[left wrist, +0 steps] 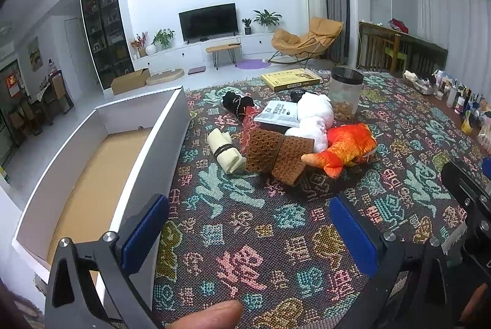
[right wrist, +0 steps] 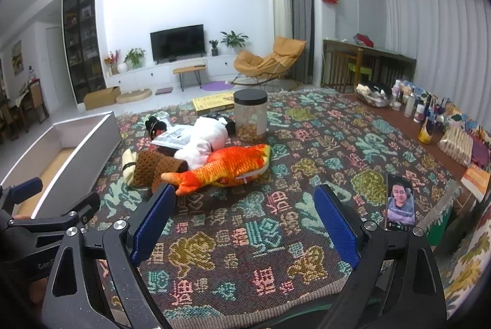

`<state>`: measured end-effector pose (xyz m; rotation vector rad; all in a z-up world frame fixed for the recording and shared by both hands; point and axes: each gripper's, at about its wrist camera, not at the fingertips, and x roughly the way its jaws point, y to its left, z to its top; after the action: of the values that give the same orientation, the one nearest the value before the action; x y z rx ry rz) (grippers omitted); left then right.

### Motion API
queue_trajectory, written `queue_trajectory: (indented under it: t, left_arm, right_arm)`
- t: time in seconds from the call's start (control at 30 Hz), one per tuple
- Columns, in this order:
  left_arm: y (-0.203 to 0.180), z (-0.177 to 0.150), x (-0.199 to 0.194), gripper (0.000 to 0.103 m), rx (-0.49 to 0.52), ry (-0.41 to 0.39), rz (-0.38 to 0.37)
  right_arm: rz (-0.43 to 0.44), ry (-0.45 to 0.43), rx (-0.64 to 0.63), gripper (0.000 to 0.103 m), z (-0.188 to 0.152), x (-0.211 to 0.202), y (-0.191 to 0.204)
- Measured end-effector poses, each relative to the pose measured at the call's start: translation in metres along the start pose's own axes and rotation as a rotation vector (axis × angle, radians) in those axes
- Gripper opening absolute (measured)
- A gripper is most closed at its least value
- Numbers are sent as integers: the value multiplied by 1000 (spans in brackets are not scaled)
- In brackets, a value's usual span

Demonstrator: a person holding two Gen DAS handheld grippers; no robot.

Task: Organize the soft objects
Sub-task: 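Move both tools toward the pile of soft items on the rug, then bring left tool to the cream towel roll while right tool hovers over orange fish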

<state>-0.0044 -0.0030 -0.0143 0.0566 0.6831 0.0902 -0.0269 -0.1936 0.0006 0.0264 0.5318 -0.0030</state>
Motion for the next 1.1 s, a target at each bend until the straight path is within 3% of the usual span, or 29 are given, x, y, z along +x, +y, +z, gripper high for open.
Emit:
queue_trajectory:
  t: [0.5,0.93,1.1]
  left_arm:
    - [-5,-7,9,103,9,26,-5]
    - [1,-26,34,103,-12,65,-25]
    - [3,-33,53,103,-28,116,-37]
  right_arm:
    - [-1,32,12,94,-10,11,-5]
    - [18,71,-45,94,-23,25,14]
    - [27,101,-51,94,-29,39,14]
